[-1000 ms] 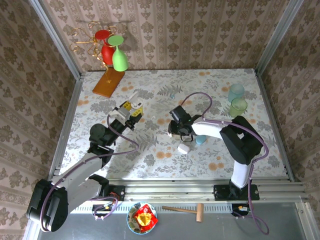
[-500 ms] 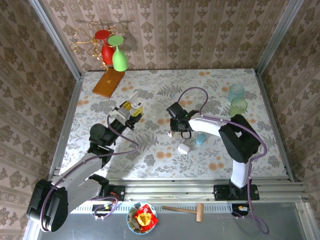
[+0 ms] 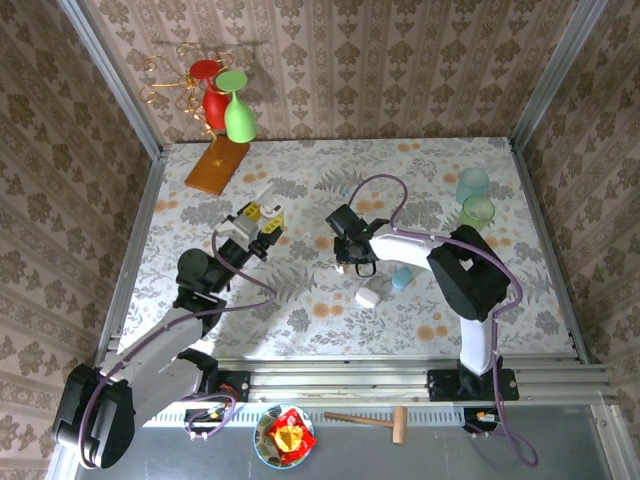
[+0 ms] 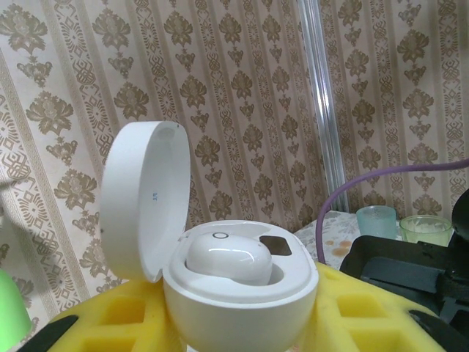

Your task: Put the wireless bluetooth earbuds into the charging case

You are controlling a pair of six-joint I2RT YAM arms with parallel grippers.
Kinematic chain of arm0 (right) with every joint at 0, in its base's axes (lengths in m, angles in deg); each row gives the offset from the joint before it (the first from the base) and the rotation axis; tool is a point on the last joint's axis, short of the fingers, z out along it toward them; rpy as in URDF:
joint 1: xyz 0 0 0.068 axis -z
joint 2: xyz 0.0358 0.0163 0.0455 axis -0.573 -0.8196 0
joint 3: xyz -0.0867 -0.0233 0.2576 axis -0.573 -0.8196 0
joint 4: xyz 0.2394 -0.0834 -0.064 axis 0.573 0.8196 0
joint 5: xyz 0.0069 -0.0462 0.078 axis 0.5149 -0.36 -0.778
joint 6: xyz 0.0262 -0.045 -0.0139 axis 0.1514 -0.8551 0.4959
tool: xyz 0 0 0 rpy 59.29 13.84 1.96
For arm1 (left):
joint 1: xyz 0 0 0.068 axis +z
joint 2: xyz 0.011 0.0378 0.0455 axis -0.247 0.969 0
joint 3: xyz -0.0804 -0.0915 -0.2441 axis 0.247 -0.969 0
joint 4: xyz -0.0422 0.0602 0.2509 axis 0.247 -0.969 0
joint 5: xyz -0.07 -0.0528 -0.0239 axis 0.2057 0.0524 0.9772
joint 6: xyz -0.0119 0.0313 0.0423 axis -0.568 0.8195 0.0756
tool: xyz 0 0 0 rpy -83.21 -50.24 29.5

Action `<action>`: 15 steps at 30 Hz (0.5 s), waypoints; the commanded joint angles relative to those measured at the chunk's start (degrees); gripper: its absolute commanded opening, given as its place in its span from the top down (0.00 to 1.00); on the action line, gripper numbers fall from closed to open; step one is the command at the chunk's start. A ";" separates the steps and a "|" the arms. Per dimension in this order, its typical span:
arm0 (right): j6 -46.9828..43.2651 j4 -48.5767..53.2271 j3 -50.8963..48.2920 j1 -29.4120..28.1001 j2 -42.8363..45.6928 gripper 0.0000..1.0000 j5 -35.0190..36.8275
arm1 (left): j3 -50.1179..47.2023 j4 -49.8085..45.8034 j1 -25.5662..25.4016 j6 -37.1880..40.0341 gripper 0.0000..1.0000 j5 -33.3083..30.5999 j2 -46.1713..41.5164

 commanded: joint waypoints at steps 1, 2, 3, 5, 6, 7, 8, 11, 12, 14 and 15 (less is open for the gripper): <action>-0.04 1.36 2.31 -0.32 -1.63 0.74 -0.51 | 0.64 -0.11 -0.44 1.35 0.78 -0.59 -1.02; -0.32 1.58 2.64 -0.32 -1.87 0.75 -0.51 | 0.58 -0.08 -0.44 1.40 0.78 -0.55 -1.04; -0.66 1.79 3.07 -0.31 -2.12 0.75 -0.51 | 0.54 -0.22 -0.47 1.40 0.78 -0.53 -1.13; -1.51 2.41 3.80 -0.26 -2.65 0.75 -0.77 | 0.54 -0.34 -0.44 1.57 0.78 -0.68 -1.27; -2.02 2.86 4.24 -0.32 -2.99 0.75 -0.86 | 0.54 -0.38 -0.42 1.60 0.78 -0.77 -1.38; -2.47 3.29 4.48 -0.32 -3.01 0.74 -0.95 | 0.50 -0.44 -0.37 1.64 0.78 -0.85 -1.40; -2.91 3.48 4.45 -0.40 -2.87 0.74 -0.74 | 0.45 -0.47 -0.43 1.66 0.78 -0.86 -1.44; -4.93 4.25 3.86 -0.84 -1.35 0.71 0.49 | 0.23 -0.36 -0.36 1.58 0.78 -1.02 -1.51; -5.76 5.05 3.89 -1.16 -0.84 0.70 1.52 | 0.20 -0.34 -0.40 1.53 0.78 -1.03 -1.49; -7.29 7.06 4.13 -2.03 -0.07 0.69 4.08 | 0.19 -0.26 -0.35 1.57 0.77 -1.06 -1.47; -8.30 7.97 4.31 -2.58 0.06 0.69 5.61 | 0.23 -0.25 -0.36 1.66 0.77 -1.03 -1.39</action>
